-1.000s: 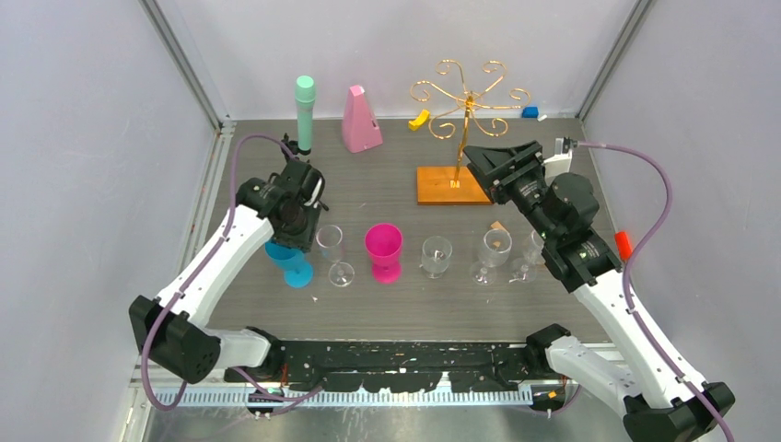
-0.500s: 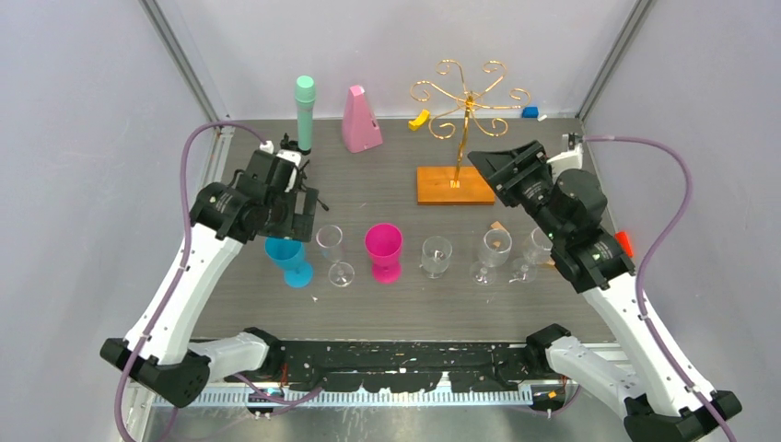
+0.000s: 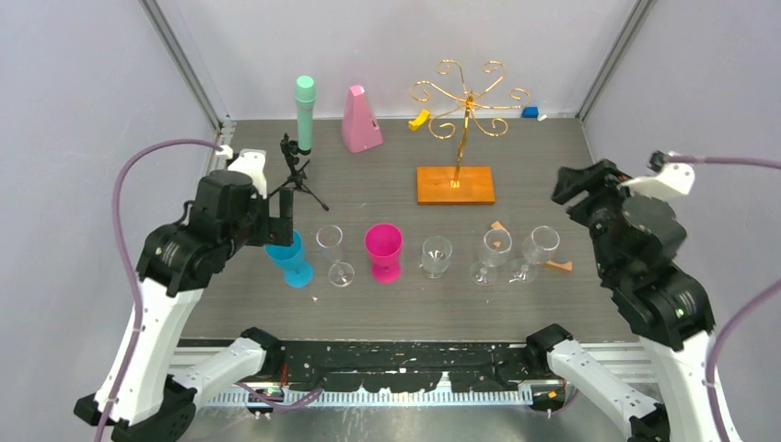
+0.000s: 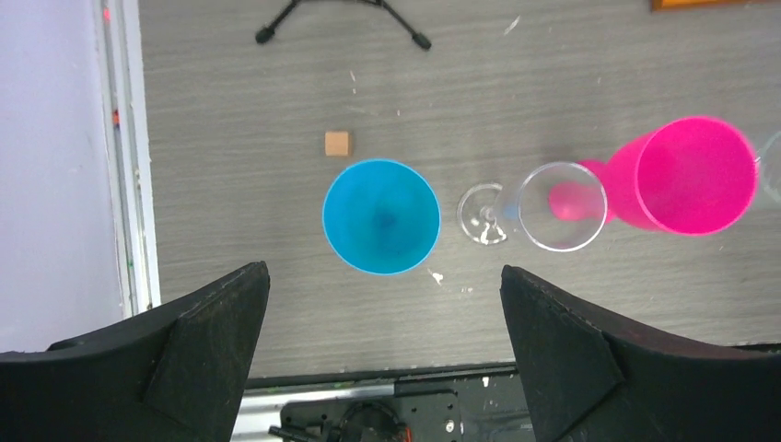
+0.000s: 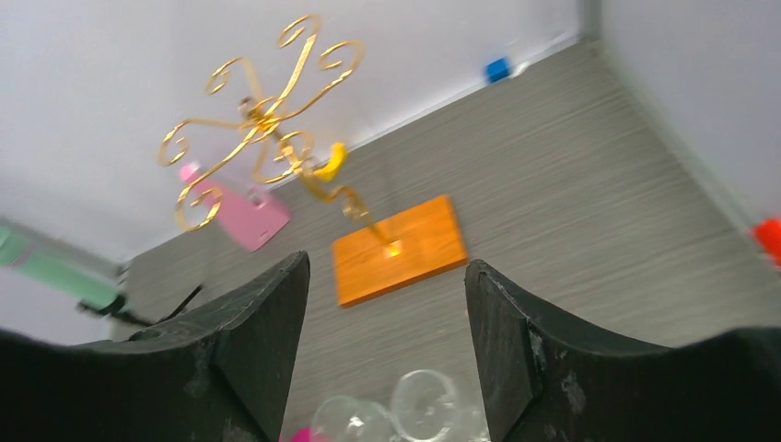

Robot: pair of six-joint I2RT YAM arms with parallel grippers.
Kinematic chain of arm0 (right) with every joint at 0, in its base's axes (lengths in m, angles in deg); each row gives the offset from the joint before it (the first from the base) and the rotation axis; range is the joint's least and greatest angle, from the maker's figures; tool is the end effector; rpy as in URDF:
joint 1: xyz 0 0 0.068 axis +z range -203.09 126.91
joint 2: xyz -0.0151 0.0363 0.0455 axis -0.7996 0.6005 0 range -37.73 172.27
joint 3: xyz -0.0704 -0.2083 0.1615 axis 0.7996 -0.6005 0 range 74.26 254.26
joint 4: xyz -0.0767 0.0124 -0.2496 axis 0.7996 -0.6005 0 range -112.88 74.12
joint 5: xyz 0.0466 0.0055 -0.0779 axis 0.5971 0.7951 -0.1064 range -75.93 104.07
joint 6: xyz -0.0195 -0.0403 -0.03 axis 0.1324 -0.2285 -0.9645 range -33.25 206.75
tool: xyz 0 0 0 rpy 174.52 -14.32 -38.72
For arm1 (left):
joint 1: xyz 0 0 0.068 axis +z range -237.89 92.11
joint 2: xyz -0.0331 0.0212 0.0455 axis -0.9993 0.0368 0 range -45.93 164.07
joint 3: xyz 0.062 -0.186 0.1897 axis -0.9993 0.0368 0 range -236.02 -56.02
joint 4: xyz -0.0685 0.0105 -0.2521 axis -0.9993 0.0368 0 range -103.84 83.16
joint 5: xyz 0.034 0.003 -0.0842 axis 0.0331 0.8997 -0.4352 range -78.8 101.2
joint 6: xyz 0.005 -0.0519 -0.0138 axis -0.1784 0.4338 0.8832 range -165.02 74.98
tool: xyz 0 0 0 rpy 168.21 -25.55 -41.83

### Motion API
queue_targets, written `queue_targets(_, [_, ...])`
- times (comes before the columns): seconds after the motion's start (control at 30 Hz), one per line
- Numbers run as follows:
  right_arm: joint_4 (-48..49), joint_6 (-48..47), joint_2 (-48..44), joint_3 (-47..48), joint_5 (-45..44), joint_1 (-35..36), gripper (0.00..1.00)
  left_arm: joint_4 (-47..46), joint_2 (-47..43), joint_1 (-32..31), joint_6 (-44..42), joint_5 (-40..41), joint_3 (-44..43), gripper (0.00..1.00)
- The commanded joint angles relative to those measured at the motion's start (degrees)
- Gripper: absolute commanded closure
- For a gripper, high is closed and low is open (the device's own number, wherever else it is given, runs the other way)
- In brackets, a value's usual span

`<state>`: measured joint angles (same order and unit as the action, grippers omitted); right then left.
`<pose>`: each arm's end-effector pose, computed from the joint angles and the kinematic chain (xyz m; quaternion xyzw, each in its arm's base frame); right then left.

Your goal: Take the wine glass off the wine glass rack

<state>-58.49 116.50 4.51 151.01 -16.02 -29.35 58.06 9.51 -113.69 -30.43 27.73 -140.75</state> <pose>0.0952 0.0223 0.4643 0.2081 0.7194 0.1098 0.6535 0.1251 -0.0492 0.4299 0.0310 0.9075 -0.0137 0.4186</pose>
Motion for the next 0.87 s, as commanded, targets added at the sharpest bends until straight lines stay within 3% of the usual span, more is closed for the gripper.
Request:
queue_targets(0.0, [-4.2, -6.7, -5.8, 0.2, -17.1, -0.2, 0.32, -7.6, -5.9, 0.2, -1.6, 3.2, -0.3, 0.0])
queue_targets(0.2, [-0.1, -9.7, -18.2, -4.1, -28.2, -0.2, 0.34, -15.4, -15.8, 0.2, -4.1, 6.3, 5.0, 0.0])
queue_targets(0.4, [-1.0, -10.7, -25.1, -5.6, -33.3, -0.2, 0.37, -15.5, -23.6, 0.2, -5.0, 12.5, 8.8, 0.0])
queue_targets(0.6, [-4.4, -9.4, -27.2, -5.4, -35.1, -0.2, 0.37, -14.1, -30.5, 0.2, -3.8, 14.4, 11.1, 0.0])
queue_targets(0.83, [-5.6, -7.2, -28.1, -5.9, -35.1, -0.2, 0.37, -10.8, -30.1, 0.2, -3.2, 16.9, 10.4, 0.0])
